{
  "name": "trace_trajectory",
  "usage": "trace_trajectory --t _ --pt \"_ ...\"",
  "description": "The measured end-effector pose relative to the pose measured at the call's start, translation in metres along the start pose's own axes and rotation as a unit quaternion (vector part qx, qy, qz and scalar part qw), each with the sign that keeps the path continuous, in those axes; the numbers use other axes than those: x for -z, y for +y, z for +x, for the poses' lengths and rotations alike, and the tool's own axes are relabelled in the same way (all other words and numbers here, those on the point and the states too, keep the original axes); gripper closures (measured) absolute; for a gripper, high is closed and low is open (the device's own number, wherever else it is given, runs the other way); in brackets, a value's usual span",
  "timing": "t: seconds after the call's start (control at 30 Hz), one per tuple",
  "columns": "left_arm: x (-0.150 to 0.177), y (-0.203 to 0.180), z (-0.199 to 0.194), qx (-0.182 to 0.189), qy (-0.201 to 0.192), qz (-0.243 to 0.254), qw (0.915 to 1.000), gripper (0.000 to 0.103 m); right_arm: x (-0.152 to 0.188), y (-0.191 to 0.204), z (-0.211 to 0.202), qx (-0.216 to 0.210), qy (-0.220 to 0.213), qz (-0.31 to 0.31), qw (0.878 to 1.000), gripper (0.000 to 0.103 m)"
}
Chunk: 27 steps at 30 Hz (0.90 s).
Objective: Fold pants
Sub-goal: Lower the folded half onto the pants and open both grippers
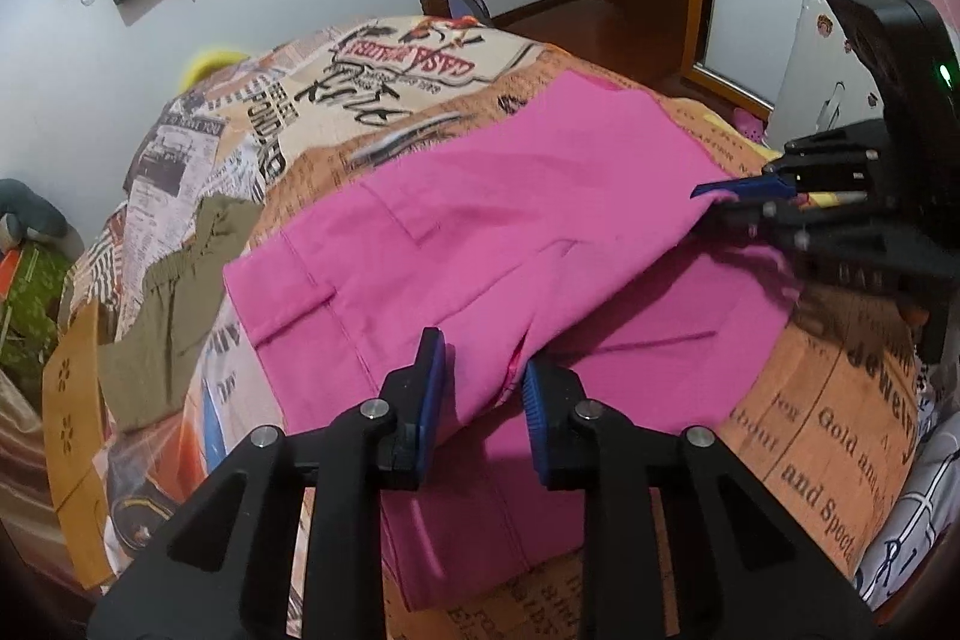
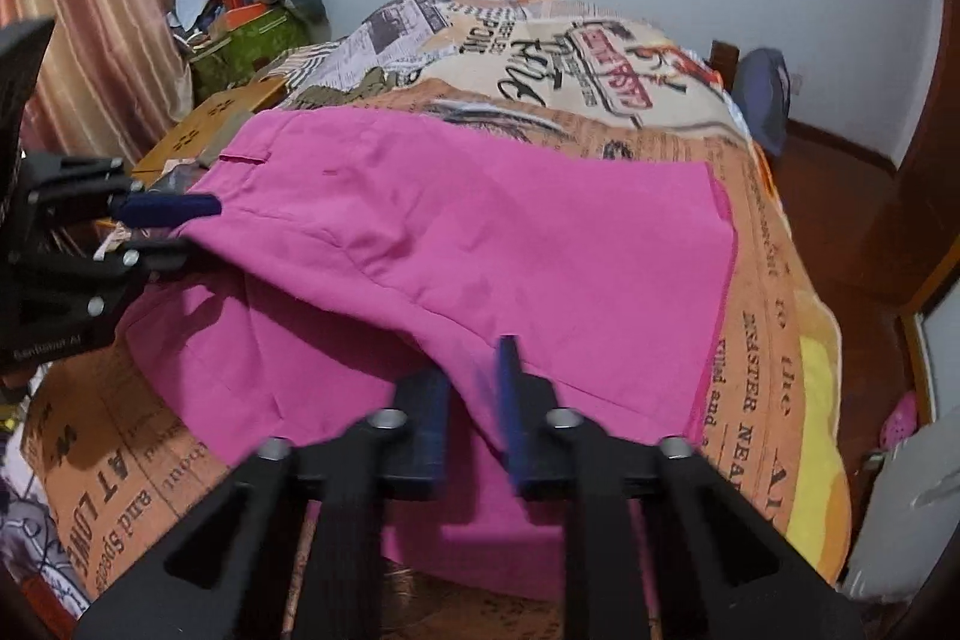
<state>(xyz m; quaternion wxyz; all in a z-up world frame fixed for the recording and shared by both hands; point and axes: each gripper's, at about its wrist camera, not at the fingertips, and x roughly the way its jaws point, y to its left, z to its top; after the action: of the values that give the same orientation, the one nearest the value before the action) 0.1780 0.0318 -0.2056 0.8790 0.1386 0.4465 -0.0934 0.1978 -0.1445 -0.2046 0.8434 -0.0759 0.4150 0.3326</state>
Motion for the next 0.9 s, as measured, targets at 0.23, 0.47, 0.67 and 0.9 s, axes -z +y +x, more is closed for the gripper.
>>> trace_trajectory --t 0.23,0.47,0.67,0.9 --pt "0.003 -0.013 -0.003 -0.022 -0.01 0.026 0.9994 0.091 0.0 0.001 -0.014 -0.008 -0.02 0.0 1.0 0.097" --pt "0.002 -0.02 -0.025 -0.004 -0.031 0.031 0.999 0.091 0.003 0.001 -0.033 -0.005 -0.031 -0.013 0.999 0.098" --pt "0.016 -0.034 -0.024 0.001 -0.016 0.027 0.9995 0.091 0.016 0.002 -0.032 -0.005 -0.016 -0.02 1.0 0.098" --pt "0.025 -0.041 -0.026 0.003 -0.014 0.018 0.9997 0.091 0.025 0.002 -0.033 -0.007 -0.007 -0.014 1.0 0.098"
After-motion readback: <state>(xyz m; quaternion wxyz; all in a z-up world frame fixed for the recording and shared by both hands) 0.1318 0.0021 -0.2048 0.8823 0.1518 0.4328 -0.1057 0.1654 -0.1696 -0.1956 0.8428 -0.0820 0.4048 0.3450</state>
